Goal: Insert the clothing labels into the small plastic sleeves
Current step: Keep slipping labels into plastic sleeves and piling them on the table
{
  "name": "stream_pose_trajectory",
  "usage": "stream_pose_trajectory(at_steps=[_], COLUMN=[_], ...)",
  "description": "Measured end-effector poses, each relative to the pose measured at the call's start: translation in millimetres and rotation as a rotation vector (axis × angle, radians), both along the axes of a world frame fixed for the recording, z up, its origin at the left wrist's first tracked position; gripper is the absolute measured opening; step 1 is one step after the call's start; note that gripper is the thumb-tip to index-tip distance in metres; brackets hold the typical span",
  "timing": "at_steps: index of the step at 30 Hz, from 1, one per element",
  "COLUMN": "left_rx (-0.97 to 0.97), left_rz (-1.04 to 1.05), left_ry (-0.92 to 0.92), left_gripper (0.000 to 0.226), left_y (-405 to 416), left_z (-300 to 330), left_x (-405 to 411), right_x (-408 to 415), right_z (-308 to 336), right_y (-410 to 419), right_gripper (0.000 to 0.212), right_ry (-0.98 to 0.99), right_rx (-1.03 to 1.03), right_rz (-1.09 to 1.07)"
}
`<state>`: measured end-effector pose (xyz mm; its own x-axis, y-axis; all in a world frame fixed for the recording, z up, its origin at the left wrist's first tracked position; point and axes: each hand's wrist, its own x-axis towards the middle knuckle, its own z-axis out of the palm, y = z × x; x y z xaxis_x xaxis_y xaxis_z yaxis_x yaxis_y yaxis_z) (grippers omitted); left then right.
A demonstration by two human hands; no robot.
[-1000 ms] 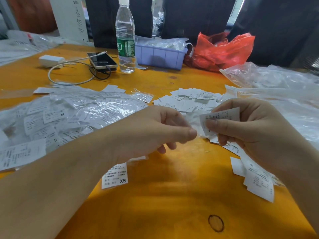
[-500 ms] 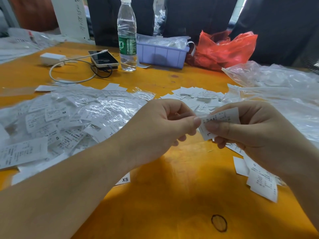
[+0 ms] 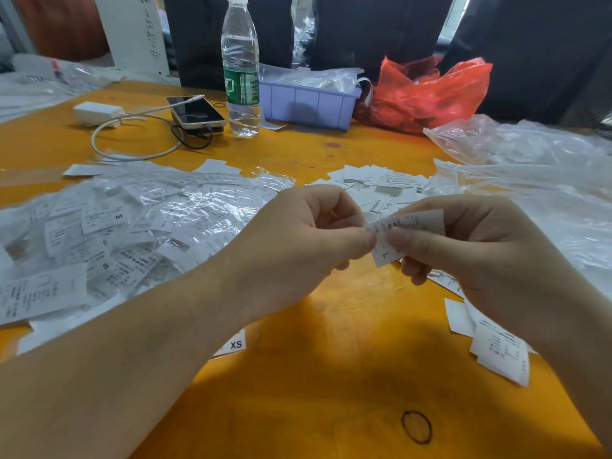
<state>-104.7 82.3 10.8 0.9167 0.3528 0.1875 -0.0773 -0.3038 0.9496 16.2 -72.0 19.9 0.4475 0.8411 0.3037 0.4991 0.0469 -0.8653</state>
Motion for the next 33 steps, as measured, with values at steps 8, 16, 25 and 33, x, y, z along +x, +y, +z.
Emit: stream_pose_trajectory(at_steps=[8,16,25,33], left_rx=[0.067,0.034,0.009,0.058], left_rz=[0.028,0.040,-0.008,-0.071], left_ry=[0.007,0.030,0.067,0.121], left_gripper=[0.007,0.003,0.009,0.016], left_y=[0.1,5.6,6.5,6.3], left_z=[1.1,2.6,1.8,2.2], left_x=[-1.3,-1.4,-0.9,-0.8], right_x=[0.9,11.4,14.4,13.3], right_z=[-0.3,7.7,6.5,8.4], right_y=[-0.6,-6.4,-7.3,-7.9], right_gripper=[0.013,0.021,0.028,0.020], right_ry=[-0.147,-0.236,-0.229,-0.144], right_rx=[0.013,0.010,-0.019,-0.045], right_rz=[-0.057,-0.118,-0.052,0.077])
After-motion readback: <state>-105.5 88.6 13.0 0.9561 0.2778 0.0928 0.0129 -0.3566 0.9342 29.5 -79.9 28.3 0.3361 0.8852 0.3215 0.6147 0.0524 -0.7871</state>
